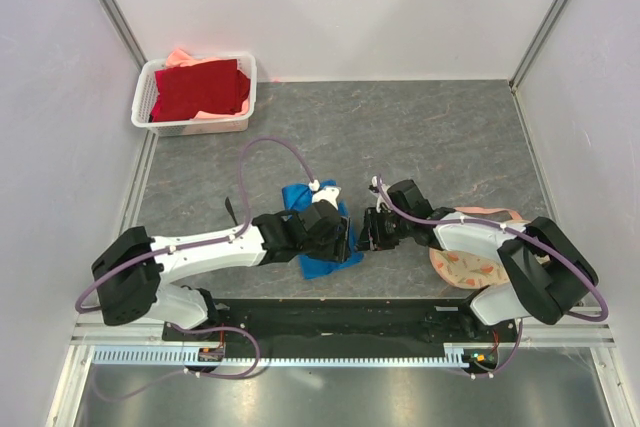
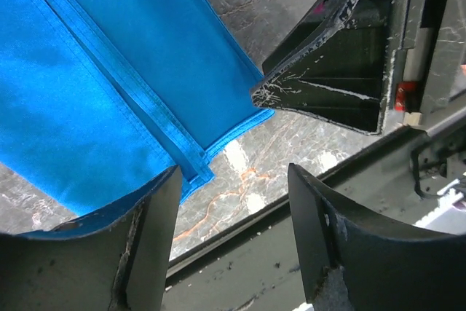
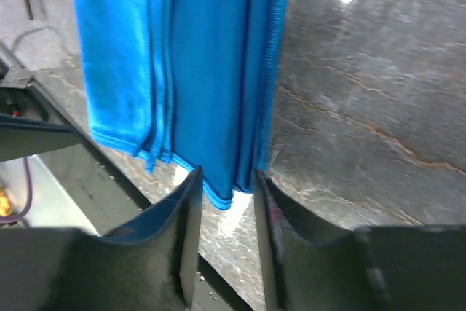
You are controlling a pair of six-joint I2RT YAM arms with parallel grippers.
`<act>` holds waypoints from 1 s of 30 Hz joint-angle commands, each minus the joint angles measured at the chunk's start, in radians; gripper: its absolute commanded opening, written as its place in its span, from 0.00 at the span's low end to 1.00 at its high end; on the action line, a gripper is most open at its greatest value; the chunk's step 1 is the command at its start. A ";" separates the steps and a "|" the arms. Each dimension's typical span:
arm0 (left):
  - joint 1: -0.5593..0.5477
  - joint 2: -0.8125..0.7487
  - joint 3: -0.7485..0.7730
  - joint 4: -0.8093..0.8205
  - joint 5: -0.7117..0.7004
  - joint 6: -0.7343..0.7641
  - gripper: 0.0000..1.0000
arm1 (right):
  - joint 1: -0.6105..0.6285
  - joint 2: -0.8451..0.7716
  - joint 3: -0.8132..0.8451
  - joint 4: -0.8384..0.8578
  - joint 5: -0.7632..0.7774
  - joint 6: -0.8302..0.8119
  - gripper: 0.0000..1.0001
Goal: Fold the napkin into a case and place the utensils inside
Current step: Pick up the 2/3-rectangle-folded napkin at the center of the board.
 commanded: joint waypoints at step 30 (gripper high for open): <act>-0.117 0.326 0.329 -0.236 -0.361 0.005 0.53 | 0.016 -0.103 -0.093 0.302 -0.160 0.488 0.00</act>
